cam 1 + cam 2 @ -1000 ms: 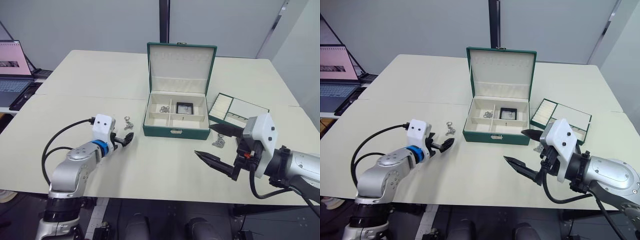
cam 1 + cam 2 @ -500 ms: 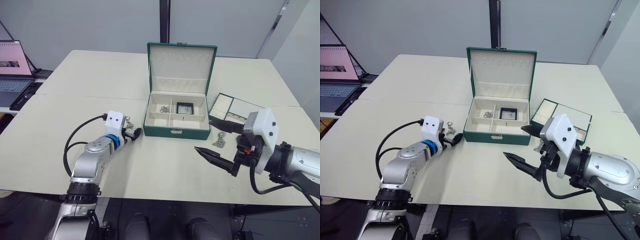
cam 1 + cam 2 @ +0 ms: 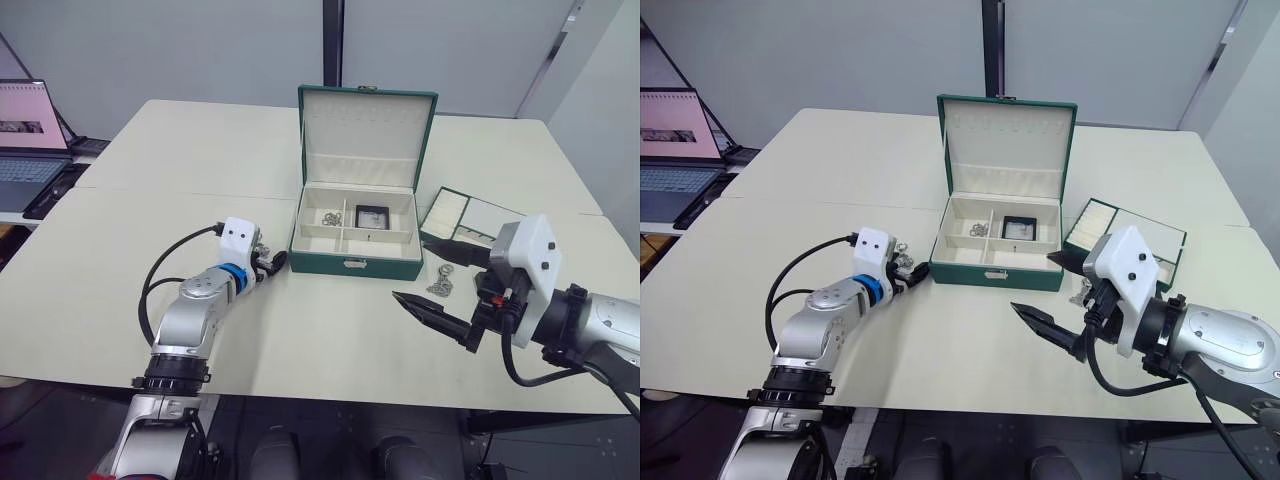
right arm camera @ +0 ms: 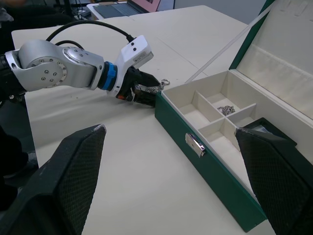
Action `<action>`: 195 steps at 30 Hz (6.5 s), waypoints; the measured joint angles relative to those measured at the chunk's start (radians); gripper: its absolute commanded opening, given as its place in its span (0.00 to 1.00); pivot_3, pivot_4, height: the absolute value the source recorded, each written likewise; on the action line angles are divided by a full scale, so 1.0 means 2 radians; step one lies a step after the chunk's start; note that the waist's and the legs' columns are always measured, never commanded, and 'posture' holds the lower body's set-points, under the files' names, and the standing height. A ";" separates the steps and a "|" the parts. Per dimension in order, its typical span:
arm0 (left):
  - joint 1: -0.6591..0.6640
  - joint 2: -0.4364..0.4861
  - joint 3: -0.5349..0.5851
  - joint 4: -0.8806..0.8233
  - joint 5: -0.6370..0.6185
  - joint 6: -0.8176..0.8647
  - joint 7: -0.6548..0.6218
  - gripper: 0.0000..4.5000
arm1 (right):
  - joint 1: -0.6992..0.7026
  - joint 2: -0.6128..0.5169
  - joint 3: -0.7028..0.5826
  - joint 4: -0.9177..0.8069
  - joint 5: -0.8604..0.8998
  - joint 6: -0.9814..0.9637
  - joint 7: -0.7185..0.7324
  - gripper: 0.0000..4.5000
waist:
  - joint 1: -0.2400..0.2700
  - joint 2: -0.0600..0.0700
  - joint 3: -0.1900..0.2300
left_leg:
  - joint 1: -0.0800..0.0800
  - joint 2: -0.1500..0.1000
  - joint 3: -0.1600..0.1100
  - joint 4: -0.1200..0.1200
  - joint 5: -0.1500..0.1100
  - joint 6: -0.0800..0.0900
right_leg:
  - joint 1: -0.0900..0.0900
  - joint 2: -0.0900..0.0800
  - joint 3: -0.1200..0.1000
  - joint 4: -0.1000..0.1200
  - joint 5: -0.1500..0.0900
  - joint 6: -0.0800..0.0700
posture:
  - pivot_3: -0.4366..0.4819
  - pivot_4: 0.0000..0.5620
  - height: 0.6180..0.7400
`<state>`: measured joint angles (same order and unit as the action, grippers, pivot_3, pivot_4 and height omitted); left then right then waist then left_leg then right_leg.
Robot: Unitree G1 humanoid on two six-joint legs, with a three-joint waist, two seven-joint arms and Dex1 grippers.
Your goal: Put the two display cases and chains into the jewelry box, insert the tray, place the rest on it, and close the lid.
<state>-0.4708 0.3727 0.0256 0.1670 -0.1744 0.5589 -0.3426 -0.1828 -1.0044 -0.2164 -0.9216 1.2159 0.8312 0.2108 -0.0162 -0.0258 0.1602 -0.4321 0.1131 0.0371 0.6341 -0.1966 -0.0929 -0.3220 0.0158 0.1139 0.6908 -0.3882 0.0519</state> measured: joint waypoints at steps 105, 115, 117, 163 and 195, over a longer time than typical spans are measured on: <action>-0.207 0.061 -0.154 -0.151 -0.015 0.227 -0.077 0.00 | 0.191 -0.016 -0.239 0.038 0.050 -0.001 0.114 1.00 | 0.009 -0.002 0.002 | -0.001 -0.001 -0.003 -0.002 0.000 0.000 | 0.002 0.000 -0.003 -0.005 0.000 0.000 | 0.48 0.27 1.00; -0.186 0.048 -0.158 -0.128 0.013 0.219 -0.064 0.00 | 0.197 -0.018 -0.255 0.036 0.051 -0.001 0.112 1.00 | 0.009 -0.002 0.002 | -0.001 -0.001 -0.003 -0.002 0.000 0.000 | 0.002 0.000 -0.004 -0.005 0.000 0.000 | 0.48 0.27 1.00; -0.185 0.046 -0.158 -0.128 0.013 0.219 -0.065 0.00 | 0.196 -0.020 -0.255 0.036 0.052 -0.001 0.112 1.00 | 0.009 -0.002 0.002 | -0.001 -0.001 -0.003 -0.002 0.000 0.000 | 0.002 0.000 -0.004 -0.005 0.000 0.000 | 0.48 0.27 1.00; -0.033 0.124 0.003 -0.206 -0.132 0.135 -0.266 0.99 | 0.217 0.033 -0.163 0.011 0.003 -0.013 0.089 1.00 | 0.005 0.000 0.001 | 0.000 0.000 -0.003 -0.002 0.000 0.000 | 0.002 0.000 -0.004 -0.005 0.000 0.000 | 0.48 0.27 1.00; 0.168 0.214 0.124 -0.271 -0.252 -0.023 -0.424 0.99 | 0.264 0.112 -0.046 -0.031 -0.107 -0.041 0.064 1.00 | 0.007 0.000 0.000 | -0.001 0.000 -0.003 -0.002 -0.001 0.002 | 0.003 -0.001 -0.005 -0.005 0.000 0.000 | 0.48 0.27 1.00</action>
<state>-0.1351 0.8012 0.2739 -0.3757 -0.6779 0.5124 -1.1903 0.3445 -0.7807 -0.3092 -0.9836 1.0012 0.7494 0.3389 -0.0013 -0.0267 0.1603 -0.4332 0.1129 0.0305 0.6295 -0.1987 -0.0896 -0.3168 0.0148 0.1032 0.6810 -0.3882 0.0514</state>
